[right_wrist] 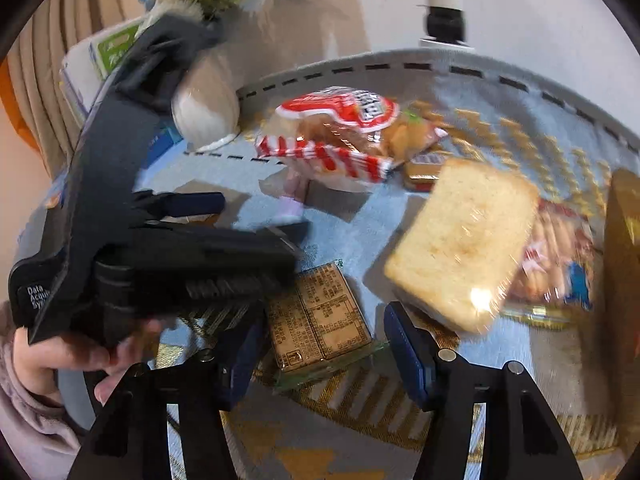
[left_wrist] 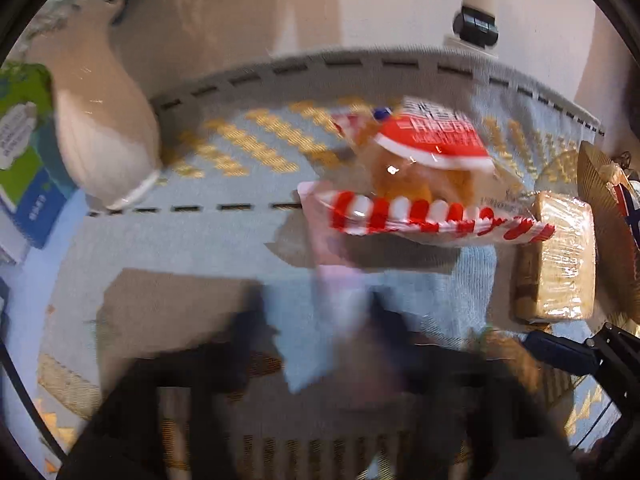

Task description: Organize snacks

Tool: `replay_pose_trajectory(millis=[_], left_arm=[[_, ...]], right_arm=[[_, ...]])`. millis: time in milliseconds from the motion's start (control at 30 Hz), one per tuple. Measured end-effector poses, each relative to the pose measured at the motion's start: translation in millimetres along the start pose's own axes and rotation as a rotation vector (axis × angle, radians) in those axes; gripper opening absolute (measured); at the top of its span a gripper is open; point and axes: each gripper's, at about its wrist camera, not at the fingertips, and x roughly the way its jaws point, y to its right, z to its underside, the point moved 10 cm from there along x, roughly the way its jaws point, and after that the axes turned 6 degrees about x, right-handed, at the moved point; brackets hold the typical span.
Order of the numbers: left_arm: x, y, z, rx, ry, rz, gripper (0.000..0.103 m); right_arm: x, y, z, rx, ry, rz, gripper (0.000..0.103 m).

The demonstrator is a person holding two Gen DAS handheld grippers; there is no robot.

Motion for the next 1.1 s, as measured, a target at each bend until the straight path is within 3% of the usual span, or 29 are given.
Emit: replay_pose_trajectory(millis=[67, 167, 267, 400, 467, 500, 533, 567, 600, 633, 700, 733, 833, 1100], left_arm=[[-2.7, -12.4, 4.5, -0.017, 0.008, -0.022, 0.018], [-4.7, -19.3, 6.4, -0.068, 0.018, 0.028, 0.017], [-2.9, -20.5, 5.3, -0.075, 0.027, 0.028, 0.017], [2.6, -17.0, 1.6, -0.029, 0.027, -0.019, 0.022], [2.7, -21.6, 1.3, -0.025, 0.022, -0.038, 0.032], [3.2, -25.6, 1.4, -0.041, 0.019, -0.049, 0.047], [5.3, -32.4, 2.3, -0.073, 0.008, -0.061, 0.076], [9.9, -40.9, 5.2, -0.116, -0.018, -0.074, 0.088], [10.9, -45.4, 5.8, -0.144, -0.02, -0.062, 0.093], [9.3, -46.0, 4.8, -0.147, -0.012, -0.057, 0.094], [9.5, -41.4, 5.4, -0.122, -0.028, -0.077, 0.098], [10.1, -39.2, 5.0, -0.109, -0.033, -0.081, 0.103], [9.7, -40.0, 4.2, -0.123, -0.036, -0.074, 0.103], [8.0, -39.6, 3.2, -0.119, -0.037, -0.081, 0.103]], right_arm=[[-6.9, 5.8, 3.7, 0.042, 0.007, -0.012, 0.058], [-20.0, 20.6, 9.5, 0.099, 0.019, 0.0, 0.058], [-29.7, 44.0, 17.2, 0.132, 0.031, 0.115, 0.059], [-30.1, 53.7, 17.4, 0.133, 0.04, 0.159, 0.063], [-30.2, 50.6, 16.1, 0.11, 0.031, 0.183, 0.071], [-28.1, 49.6, 13.5, 0.101, 0.025, 0.187, 0.082], [-25.3, 48.9, 10.5, 0.1, 0.022, 0.188, 0.086], [-27.4, 52.8, 11.1, 0.106, 0.023, 0.191, 0.089], [-28.6, 58.0, 10.8, 0.123, 0.026, 0.204, 0.09], [-28.0, 61.8, 11.6, 0.141, 0.024, 0.218, 0.091], [-27.4, 69.0, 12.9, 0.165, 0.014, 0.233, 0.103], [-24.9, 67.7, 13.8, 0.156, 0.0, 0.233, 0.103], [-18.9, 63.6, 15.1, 0.106, -0.028, 0.302, 0.103], [-18.4, 62.2, 13.8, 0.106, -0.031, 0.299, 0.103]])
